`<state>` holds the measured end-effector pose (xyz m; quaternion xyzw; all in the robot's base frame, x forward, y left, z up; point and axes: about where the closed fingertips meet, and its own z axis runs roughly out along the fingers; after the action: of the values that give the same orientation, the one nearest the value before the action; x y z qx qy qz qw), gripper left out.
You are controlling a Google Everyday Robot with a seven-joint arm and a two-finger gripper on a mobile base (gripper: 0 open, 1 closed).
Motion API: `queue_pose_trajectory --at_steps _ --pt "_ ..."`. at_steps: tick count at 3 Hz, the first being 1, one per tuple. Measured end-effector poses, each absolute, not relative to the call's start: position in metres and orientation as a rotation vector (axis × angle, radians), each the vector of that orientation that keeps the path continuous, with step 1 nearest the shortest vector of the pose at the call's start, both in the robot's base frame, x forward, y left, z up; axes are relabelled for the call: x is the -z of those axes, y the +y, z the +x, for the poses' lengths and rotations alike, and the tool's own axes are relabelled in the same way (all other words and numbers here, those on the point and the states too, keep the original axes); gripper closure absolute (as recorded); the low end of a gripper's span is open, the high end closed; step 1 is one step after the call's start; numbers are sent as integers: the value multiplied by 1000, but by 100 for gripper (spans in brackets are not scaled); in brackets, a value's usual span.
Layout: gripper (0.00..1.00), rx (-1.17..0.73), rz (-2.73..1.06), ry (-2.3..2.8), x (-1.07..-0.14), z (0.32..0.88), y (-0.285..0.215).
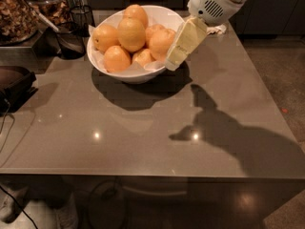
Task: Pick orange from white bowl
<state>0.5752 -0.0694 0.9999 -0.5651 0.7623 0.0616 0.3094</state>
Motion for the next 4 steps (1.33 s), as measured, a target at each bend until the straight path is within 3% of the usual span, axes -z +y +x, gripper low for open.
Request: queue_pose_trajectory --at_steps 3,4 --pt "0 -181 -1575 1962 -997 623 12" --pt "0 -183 -1577 1958 -999 624 15"
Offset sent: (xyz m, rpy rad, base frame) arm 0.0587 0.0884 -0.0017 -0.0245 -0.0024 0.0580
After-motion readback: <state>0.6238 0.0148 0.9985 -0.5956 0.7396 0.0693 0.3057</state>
